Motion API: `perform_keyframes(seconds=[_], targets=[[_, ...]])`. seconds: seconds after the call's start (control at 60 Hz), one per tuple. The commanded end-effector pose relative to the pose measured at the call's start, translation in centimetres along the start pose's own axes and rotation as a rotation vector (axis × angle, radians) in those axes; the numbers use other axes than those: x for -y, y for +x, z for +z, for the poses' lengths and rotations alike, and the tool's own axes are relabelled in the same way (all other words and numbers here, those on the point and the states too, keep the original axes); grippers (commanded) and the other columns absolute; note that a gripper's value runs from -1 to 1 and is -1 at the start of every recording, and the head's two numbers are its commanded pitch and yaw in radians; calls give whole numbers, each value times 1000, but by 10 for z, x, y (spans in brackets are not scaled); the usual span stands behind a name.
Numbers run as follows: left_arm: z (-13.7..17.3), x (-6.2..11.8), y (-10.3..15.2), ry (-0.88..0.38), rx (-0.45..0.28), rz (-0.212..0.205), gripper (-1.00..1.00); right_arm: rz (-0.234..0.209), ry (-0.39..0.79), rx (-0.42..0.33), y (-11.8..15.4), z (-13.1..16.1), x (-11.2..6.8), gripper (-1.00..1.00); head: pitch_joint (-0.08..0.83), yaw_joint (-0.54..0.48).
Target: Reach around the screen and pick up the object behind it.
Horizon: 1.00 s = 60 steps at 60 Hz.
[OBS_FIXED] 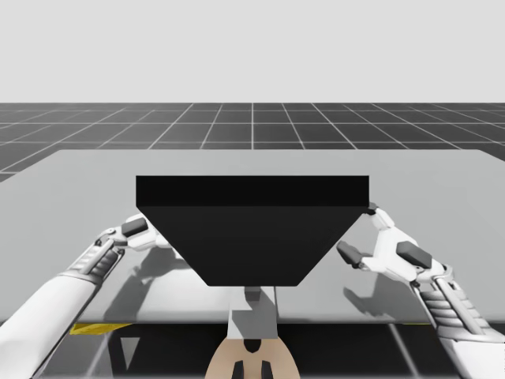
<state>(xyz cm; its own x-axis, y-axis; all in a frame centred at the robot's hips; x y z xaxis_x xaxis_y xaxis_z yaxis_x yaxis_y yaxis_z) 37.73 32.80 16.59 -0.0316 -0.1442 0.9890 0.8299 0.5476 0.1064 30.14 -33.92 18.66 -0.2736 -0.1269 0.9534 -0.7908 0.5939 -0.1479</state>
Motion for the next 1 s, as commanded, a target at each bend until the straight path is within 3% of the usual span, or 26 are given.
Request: perform_keyframes(seconds=[0.017, 0.367, 0.533, 1.0], targets=[[-31, -4, -10, -26, -38, 12, -1000, 12, 43, 103, -3, -2, -2, -1000, 45, 44], [-80, -10, -12, -48, -66, 8, -1000, 28, 55, 107, -6, -4, -5, -1000, 62, 47], [-102, -5, -17, -71, -72, 18, -1000, 38, 66, 109, -7, -6, -8, -1000, 73, 46], [-140, -1, -27, -98, -103, 24, -1000, 59, 72, 117, -10, -5, -9, -1000, 91, 34]])
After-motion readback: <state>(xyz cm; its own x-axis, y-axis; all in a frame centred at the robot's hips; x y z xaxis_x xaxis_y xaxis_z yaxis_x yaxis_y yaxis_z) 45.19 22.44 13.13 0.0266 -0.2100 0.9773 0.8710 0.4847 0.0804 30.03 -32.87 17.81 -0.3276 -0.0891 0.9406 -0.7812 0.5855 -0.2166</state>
